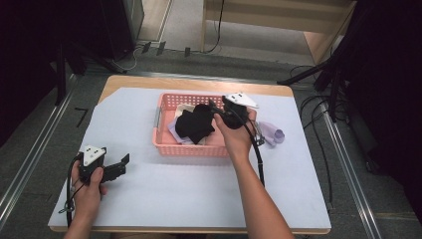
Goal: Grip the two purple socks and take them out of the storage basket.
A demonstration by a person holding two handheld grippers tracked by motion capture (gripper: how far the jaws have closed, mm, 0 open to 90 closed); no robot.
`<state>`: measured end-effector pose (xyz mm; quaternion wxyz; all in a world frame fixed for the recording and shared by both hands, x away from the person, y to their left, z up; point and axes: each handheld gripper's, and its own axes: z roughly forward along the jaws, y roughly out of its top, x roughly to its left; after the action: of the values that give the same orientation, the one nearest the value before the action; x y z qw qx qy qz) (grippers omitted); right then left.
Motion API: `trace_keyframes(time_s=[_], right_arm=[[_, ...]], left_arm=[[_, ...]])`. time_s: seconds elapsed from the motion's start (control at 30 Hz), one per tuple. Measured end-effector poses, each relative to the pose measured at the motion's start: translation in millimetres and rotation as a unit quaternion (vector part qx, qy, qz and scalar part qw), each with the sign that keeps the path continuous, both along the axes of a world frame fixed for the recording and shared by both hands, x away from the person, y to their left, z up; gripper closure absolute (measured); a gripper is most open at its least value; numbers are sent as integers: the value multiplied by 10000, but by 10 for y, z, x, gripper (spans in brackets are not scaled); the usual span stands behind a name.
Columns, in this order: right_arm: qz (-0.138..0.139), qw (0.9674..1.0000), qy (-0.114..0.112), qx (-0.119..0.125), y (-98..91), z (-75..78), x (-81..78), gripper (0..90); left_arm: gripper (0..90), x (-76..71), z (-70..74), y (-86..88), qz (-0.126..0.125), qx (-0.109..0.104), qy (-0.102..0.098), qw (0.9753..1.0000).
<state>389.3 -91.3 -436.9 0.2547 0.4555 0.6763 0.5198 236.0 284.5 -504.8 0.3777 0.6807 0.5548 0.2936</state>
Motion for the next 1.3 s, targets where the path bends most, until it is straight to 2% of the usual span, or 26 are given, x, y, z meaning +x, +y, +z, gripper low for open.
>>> trace_keyframes(time_s=[0.13,0.2,0.23,0.27,0.4,0.47,0.53,0.57,0.6,0.67,0.73,0.77,0.83,0.87,0.93,1.0,1.03,1.1,1.13,1.17,1.23,1.27,1.3], right_arm=[[57,9995,250,-171,189,-115,99,485],[83,9982,482,-344,265,-144,132,514],[230,9972,686,-165,298,-154,149,513],[338,9964,774,-41,329,-170,167,510],[359,9944,967,-246,487,-214,193,493],[511,9925,1048,-374,596,-242,205,469],[743,9891,1215,-385,706,-277,228,435],[879,9852,1399,-467,798,-325,253,426],[879,9852,1399,-467,798,-325,253,426],[924,9796,1572,-848,862,-407,287,370],[960,9755,1603,-1164,892,-467,296,382],[949,9730,1633,-1329,912,-491,293,405],[989,9711,1613,-1457,920,-513,296,488],[1015,9707,1625,-1453,914,-510,296,611],[1082,9679,1783,-1405,871,-461,318,774],[987,9692,1844,-1300,792,-400,341,802],[920,9711,1804,-1263,765,-380,345,806],[638,9785,1653,-1060,696,-336,334,807],[338,9838,1381,-1092,626,-298,313,806],[338,9838,1381,-1092,626,-298,313,806],[-186,9869,1093,-1174,552,-272,274,800],[-332,9866,1018,-1227,524,-266,267,783],[-700,9849,912,-1297,484,-257,253,725]], left_arm=[[163,2,0,2,-1,-9,6,10000],[163,2,0,2,1,-6,16,10000],[163,3,1,2,-7,0,21,10000],[163,3,0,0,-2,8,17,10000],[163,3,0,-4,13,14,23,10000],[163,5,-2,-5,13,29,17,10000],[163,3,0,-5,16,25,27,10000],[163,3,0,-4,9,17,26,10000],[163,3,-1,-4,13,13,23,10000],[163,3,-1,-5,11,15,22,10000],[163,3,-1,-4,8,9,21,10000],[163,3,-1,-3,5,7,26,10000],[163,3,-1,0,-9,-6,21,10000],[163,4,-2,1,-10,-2,3,10000],[163,3,1,3,-12,-6,20,10000],[163,2,1,3,-6,-13,14,10000],[163,2,0,3,-4,-16,3,10000],[163,2,0,3,1,-18,0,10000],[163,1,1,3,0,-15,6,10000],[163,2,1,3,-4,-16,11,10000],[163,2,0,2,-5,-12,1,10000],[164,2,0,1,-5,-11,1,10000],[164,1,0,0,-5,-11,0,10000]])
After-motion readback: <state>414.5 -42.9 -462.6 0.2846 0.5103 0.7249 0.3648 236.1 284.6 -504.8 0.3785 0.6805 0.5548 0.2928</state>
